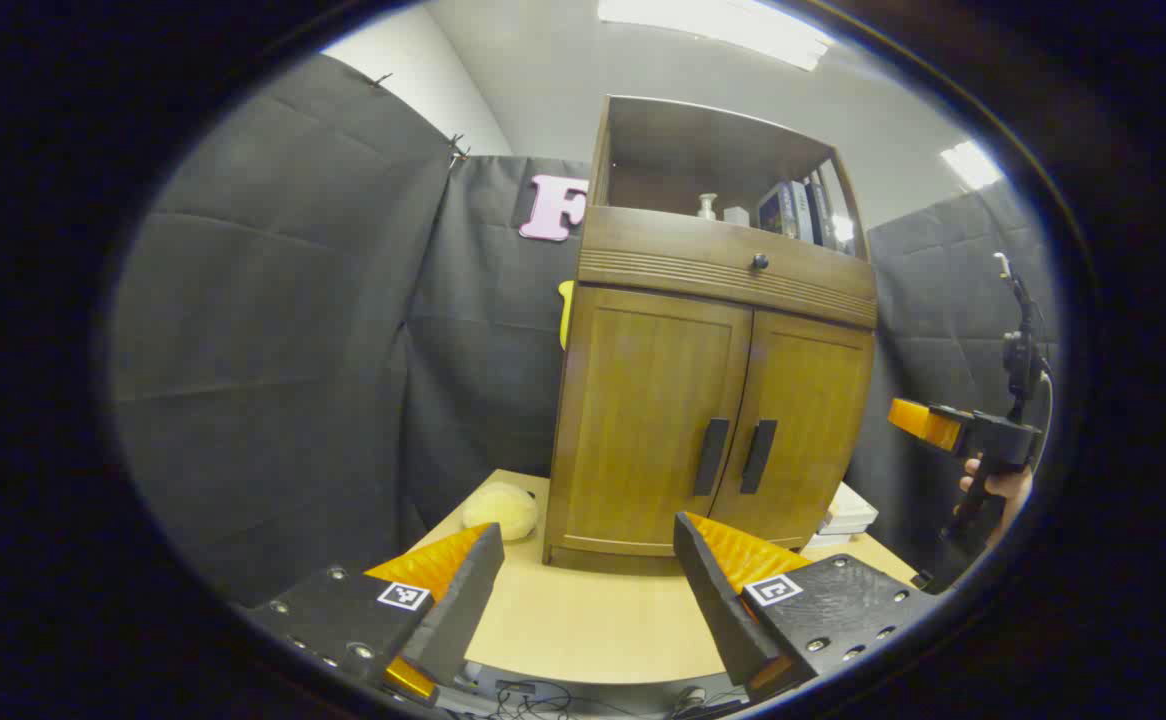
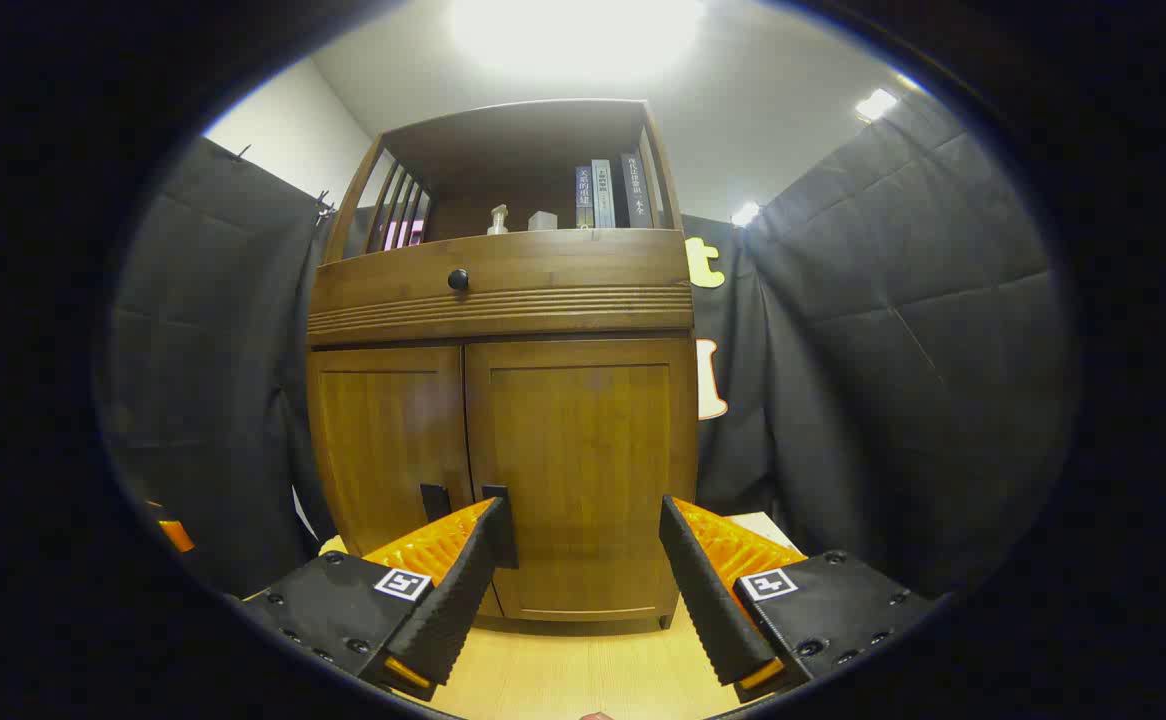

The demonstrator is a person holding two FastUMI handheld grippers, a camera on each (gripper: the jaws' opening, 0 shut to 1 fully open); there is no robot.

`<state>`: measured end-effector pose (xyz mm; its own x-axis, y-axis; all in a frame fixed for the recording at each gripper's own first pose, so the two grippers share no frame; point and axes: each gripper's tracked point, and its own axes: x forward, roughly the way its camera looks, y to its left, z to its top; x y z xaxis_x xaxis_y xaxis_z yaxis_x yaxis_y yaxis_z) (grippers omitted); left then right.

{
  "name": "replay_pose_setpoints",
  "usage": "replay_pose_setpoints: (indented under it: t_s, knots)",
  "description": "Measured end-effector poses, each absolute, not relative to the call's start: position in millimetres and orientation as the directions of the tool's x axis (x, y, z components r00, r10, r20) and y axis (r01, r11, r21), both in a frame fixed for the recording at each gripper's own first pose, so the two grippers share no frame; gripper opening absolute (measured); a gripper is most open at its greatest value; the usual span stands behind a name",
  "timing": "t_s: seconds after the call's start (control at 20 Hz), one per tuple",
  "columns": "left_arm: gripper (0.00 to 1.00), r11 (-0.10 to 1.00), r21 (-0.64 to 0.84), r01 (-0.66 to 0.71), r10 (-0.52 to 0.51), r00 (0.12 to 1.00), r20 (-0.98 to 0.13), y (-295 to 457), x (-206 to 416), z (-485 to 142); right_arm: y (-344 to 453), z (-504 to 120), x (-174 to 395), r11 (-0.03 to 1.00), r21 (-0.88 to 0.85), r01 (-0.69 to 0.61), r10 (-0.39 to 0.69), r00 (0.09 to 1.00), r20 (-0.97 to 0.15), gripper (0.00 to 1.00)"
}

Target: Open the right door of the double-door shoe cabinet with the right hand, and open the left door with the left hand.

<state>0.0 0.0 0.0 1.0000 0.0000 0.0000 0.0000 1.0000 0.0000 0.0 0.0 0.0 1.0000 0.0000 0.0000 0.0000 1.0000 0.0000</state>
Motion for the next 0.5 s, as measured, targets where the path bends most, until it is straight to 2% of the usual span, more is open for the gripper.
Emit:
replay_pose_setpoints:
  t_s: [0.25, 0.3, 0.5]
  knots:
    - [1.00, 0.999, 0.029, 0.022, -0.022, 1.000, 0.006, -14.9, -4.5, 3.3, -9.9, -4.9, -13.3, 1.000, 0.002, 0.018, -0.018, 1.000, -0.010, 0.94]
    - [0.94, 0.999, 0.031, 0.026, -0.027, 1.000, 0.007, -17.9, -4.2, 3.6, -11.9, -5.4, -15.3, 1.000, 0.002, 0.020, -0.020, 1.000, -0.014, 0.94]
    - [1.00, 0.998, 0.048, 0.040, -0.041, 0.999, 0.013, -27.1, -4.8, 3.5, -18.8, -9.6, -19.3, 1.000, 0.005, 0.025, -0.025, 0.999, -0.026, 0.96]
